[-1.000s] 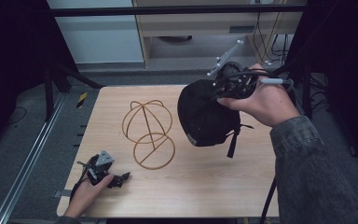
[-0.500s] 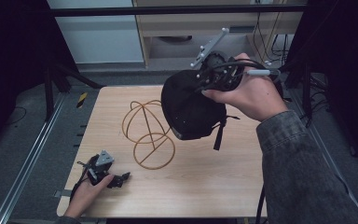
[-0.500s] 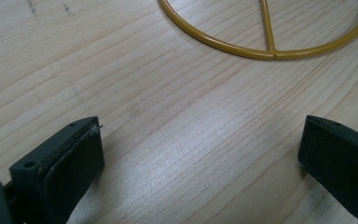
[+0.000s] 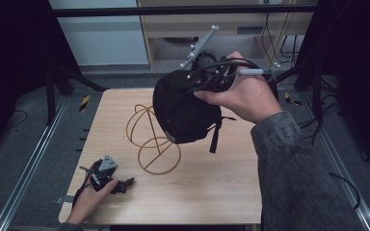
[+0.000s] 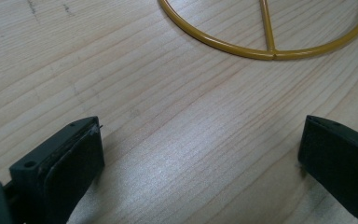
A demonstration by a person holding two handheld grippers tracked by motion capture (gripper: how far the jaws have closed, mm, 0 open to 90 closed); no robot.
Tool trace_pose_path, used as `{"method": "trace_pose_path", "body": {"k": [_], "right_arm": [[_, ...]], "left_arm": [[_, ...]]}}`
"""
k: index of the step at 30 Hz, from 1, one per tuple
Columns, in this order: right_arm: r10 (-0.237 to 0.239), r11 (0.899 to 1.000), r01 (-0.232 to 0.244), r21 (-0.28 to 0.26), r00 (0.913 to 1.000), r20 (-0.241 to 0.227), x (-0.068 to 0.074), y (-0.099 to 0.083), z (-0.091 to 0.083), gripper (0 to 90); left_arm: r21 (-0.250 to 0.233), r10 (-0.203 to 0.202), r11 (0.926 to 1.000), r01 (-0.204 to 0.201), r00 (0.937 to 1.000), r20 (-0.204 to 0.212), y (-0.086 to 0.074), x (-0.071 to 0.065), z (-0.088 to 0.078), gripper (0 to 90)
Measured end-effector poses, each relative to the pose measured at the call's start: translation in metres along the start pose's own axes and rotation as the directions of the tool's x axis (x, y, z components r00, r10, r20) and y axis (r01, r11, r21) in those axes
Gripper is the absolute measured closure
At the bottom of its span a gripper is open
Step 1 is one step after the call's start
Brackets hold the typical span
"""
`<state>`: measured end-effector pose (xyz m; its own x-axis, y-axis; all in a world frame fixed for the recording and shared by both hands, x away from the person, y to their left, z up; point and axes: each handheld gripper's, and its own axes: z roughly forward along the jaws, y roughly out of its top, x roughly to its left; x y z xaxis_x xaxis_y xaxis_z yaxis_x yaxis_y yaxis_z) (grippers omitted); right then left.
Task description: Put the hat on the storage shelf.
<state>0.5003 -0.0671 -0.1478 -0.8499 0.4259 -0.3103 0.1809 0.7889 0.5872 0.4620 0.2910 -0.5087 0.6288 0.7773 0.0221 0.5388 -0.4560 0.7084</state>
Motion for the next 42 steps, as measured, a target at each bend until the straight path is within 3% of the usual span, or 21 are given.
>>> {"method": "trace_pose_path", "body": {"k": [27, 42], "right_arm": [[-0.056, 0.998, 0.054, -0.035, 0.9969, -0.056, 0.028, 0.048, 0.043, 73.2], [-0.047, 0.998, 0.051, 0.038, 0.9942, -0.097, 0.031, 0.065, 0.096, 73.0]], "left_arm": [[0.000, -0.004, 1.0000, 0.004, 1.0000, 0.000, 0.000, 0.000, 0.000, 0.0], [0.000, -0.003, 1.0000, 0.003, 1.0000, 0.001, 0.000, 0.000, 0.000, 0.0]]}}
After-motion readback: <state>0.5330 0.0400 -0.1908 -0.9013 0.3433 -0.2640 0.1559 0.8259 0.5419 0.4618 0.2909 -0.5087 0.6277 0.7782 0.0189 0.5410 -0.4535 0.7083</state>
